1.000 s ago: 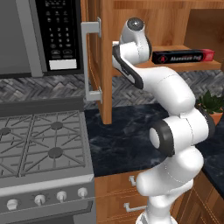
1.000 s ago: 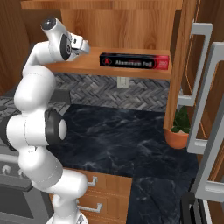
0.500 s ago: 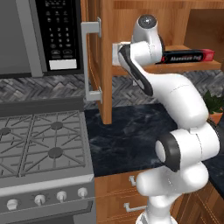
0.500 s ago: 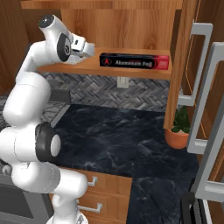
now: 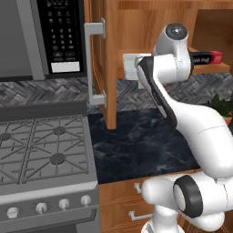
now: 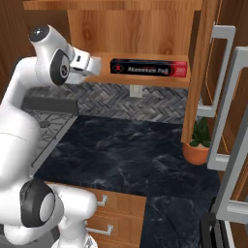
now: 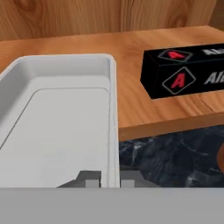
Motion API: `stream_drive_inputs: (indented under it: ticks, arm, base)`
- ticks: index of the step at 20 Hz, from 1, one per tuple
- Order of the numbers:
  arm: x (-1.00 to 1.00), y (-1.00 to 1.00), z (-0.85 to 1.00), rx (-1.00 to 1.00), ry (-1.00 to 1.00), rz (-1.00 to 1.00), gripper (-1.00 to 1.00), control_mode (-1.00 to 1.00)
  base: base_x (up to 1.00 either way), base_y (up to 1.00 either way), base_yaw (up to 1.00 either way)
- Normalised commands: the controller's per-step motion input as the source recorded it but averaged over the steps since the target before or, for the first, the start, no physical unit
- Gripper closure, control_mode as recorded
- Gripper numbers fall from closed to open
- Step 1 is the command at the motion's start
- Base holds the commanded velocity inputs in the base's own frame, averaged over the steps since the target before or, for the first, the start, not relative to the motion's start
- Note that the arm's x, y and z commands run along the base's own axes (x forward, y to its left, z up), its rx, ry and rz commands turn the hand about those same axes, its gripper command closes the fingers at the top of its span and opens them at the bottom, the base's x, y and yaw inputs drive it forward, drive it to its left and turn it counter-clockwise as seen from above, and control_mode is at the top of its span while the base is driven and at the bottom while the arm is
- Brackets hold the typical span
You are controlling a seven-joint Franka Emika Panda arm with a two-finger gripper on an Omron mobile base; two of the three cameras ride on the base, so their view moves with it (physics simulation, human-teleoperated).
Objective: Retrieve the tupperware and aluminum foil from the cabinet and place them on the dining counter near the plate with kebab skewer and mushroom to prepare for storing leftovers.
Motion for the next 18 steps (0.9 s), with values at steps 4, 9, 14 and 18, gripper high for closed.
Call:
stream_drive_inputs:
  ticks: [4,9,14,18]
  arm:
    - [-1.0,0.0,-0.04,0.0,0.06,0.1,1.0,-1.0]
    - [-1.0,-0.04,0.0,0.0,0.16,0.03,1.0,-1.0]
    - [-1.0,0.0,0.0,0.0,0.2,0.05,1.0,-1.0]
    - [-0.74,0.0,0.0,0.0,0.17,0.04,1.0,1.0]
  base:
    - [0.0,0.0,0.0]
    - [0.0,0.0,0.0]
    - [0.0,0.0,0.0]
    - [-0.22,0.0,0.02]
